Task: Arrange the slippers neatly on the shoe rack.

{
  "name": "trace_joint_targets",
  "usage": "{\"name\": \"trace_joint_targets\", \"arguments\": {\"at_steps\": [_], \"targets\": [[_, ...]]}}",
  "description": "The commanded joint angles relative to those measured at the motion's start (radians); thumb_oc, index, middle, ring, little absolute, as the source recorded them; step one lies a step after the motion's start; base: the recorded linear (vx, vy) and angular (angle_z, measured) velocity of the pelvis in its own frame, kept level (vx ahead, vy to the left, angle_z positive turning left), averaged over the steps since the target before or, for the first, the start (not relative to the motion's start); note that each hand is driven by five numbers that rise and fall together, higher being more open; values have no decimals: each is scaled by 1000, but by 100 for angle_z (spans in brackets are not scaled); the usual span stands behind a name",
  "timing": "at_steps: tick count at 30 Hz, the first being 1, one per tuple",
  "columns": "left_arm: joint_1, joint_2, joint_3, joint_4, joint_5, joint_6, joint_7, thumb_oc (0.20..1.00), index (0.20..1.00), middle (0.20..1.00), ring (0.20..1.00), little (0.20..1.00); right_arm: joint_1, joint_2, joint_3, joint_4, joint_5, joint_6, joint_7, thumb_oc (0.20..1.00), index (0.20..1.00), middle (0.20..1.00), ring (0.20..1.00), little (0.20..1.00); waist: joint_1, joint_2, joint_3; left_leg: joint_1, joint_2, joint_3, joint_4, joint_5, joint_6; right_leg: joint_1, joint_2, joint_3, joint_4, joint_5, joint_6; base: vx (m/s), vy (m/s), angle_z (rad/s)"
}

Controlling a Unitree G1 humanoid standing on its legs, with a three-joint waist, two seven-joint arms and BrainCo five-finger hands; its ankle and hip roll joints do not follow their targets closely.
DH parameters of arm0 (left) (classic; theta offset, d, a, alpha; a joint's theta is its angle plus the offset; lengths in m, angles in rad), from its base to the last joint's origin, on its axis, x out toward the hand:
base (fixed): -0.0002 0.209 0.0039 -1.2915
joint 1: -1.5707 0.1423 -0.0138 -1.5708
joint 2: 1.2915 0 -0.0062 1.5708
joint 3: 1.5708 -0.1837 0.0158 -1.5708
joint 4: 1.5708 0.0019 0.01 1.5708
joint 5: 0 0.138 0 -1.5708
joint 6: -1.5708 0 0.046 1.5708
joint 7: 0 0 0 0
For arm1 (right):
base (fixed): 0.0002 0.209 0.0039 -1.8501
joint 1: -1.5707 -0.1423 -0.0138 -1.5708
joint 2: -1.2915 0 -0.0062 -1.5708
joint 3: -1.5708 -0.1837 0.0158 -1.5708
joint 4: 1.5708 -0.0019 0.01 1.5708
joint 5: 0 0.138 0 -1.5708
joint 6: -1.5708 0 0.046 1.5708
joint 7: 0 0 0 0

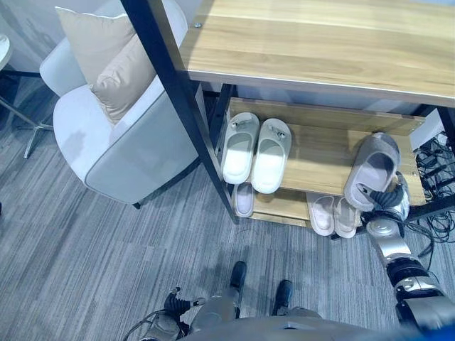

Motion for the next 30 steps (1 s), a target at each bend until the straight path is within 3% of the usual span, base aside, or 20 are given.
{"name": "trace_joint_targets", "arguments": {"at_steps": [1, 6, 9, 15, 28, 30], "targets": [[-38, -68, -5, 96, 10, 4, 14, 1000, 1000, 1000, 1000, 1000, -10, -8, 14, -75, -8, -67, 20, 1000, 1000, 1000, 1000, 1000, 28, -29, 28, 52, -12, 35, 7, -128, 10, 23, -59, 34, 10, -11, 75, 21, -1, 4], [-34, -70, -2, 89, 26, -1, 9, 1000, 1000, 1000, 1000, 1000, 7, -46, -21, -138, -116, -49, -27, 1000, 1000, 1000, 1000, 1000, 29, -32, 31, 54, -9, 34, 7, -131, 12, 24, -58, 33, 10, -16, 76, 4, -1, 1], [-32, -69, -1, 83, 39, -7, 8, 1000, 1000, 1000, 1000, 1000, -5, -104, -42, -138, -235, -11, -82, 1000, 1000, 1000, 1000, 1000, 34, -31, 37, 52, -10, 33, 7, -131, 12, 21, -57, 34, 10, -17, 76, 0, 0, 0], [-38, -64, -21, 75, 53, -20, 11, 1000, 1000, 1000, 1000, 1000, -84, -196, -27, -81, -324, 38, -110, 1000, 1000, 1000, 1000, 1000, 51, -27, 53, 30, -13, 27, 7, -121, 9, 3, -59, 26, 10, -10, 78, 0, 0, 0], [-59, -60, -52, 74, 12, -32, 8, 1000, 1000, 1000, 1000, 1000, -276, -251, 74, 120, -238, 36, -73, 1000, 1000, 1000, 1000, 1000, 85, -27, 86, -14, -20, 4, 7, -100, -2, -23, -63, -2, 10, -4, 78, 1, -2, 7], [-61, -61, -53, 73, 10, -32, 8, 1000, 1000, 1000, 1000, 1000, -283, -256, 88, 148, -247, 45, -68, 200, 200, 200, 200, 200, 85, -29, 86, -15, -20, 2, 7, -99, -3, -22, -63, -6, 11, -5, 77, 0, 0, 0]]}}
